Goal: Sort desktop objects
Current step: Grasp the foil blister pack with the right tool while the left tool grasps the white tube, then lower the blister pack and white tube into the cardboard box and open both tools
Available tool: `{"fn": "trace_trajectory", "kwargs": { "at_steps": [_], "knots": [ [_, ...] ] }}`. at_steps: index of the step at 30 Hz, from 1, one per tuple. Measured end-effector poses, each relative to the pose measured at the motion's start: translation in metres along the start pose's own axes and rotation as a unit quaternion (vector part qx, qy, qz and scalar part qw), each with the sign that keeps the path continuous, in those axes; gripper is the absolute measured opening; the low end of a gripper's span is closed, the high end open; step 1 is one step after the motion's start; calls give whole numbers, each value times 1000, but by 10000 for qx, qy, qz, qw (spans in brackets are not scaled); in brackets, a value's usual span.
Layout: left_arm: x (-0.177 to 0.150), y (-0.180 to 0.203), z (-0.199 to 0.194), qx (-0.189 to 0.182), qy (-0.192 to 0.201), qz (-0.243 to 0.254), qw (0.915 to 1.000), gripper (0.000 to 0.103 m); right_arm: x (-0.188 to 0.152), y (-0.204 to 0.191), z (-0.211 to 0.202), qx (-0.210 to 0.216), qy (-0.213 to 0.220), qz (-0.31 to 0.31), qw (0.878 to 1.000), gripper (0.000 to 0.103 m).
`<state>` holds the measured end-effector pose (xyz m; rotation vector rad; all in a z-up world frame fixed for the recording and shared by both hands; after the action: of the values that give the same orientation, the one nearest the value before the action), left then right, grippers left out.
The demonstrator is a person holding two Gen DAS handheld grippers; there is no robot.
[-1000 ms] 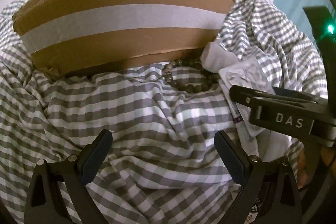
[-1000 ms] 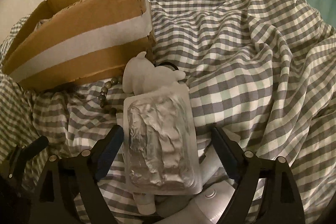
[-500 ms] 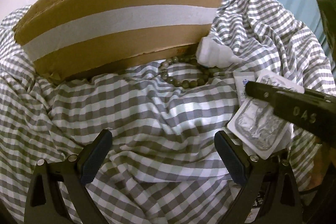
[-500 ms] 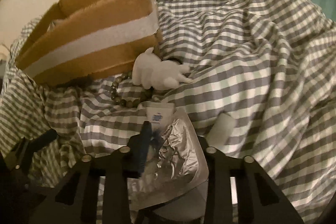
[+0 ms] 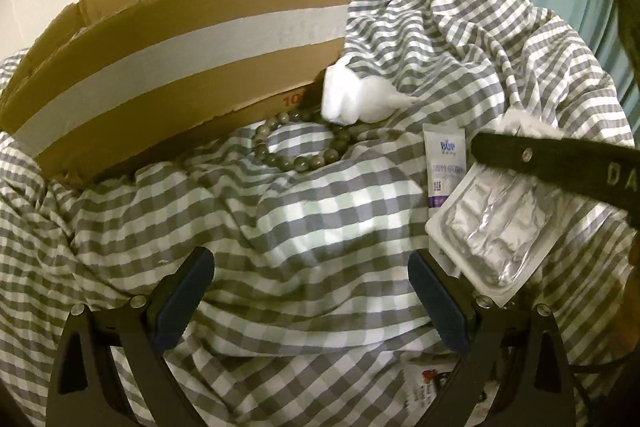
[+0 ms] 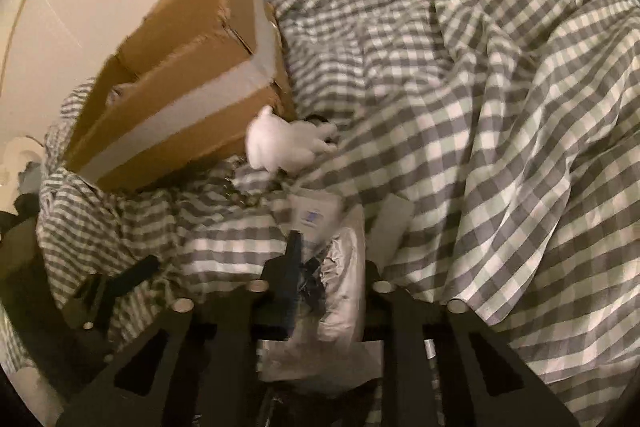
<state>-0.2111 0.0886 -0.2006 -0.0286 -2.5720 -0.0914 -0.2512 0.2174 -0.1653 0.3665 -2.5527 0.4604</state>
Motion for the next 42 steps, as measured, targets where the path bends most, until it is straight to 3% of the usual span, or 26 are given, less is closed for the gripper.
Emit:
{"fn": "trace_trajectory", "kwargs": {
  "at_steps": [4,9,13,16,18,20,25,32,42],
  "knots": [
    [8,11,-2,-56,71,81,9999,100,15,21,-27,-112,636,419,9970,8],
    [25,32,-7,-366,241,191,9989,100,15,50,-42,-194,900,902,9917,8],
    [27,54,12,-619,-227,241,9975,99,13,68,-45,-134,917,1223,9882,8],
    [15,63,24,-857,-546,296,9944,71,11,73,-45,-69,892,1332,9870,8],
    [7,71,29,-865,-669,557,9924,37,10,72,-45,-56,922,1326,9869,8],
    [6,77,29,-1056,-708,700,9894,20,11,72,-45,-53,920,1281,9875,8],
    [10,71,17,-1104,-626,568,9903,19,10,68,-48,-19,920,1188,9886,8],
    [26,37,-32,-1299,-179,127,9913,19,7,48,-67,36,976,1036,9898,8],
    [100,-51,-107,-1069,790,-179,9910,19,43,-42,-105,99,1220,93,9924,8]
  ]
}}
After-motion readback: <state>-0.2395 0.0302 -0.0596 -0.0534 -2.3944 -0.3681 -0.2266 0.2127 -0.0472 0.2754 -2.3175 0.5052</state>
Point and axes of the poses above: each gripper's, at about its wrist camera, not at the fingertips, and z roughly the way its jaws point, y to its right, x to its top, the point moved 6 cm from there along z, roughly the way its jaws point, and after that the axes turned 4 degrees about -z, right-handed, at the moved point
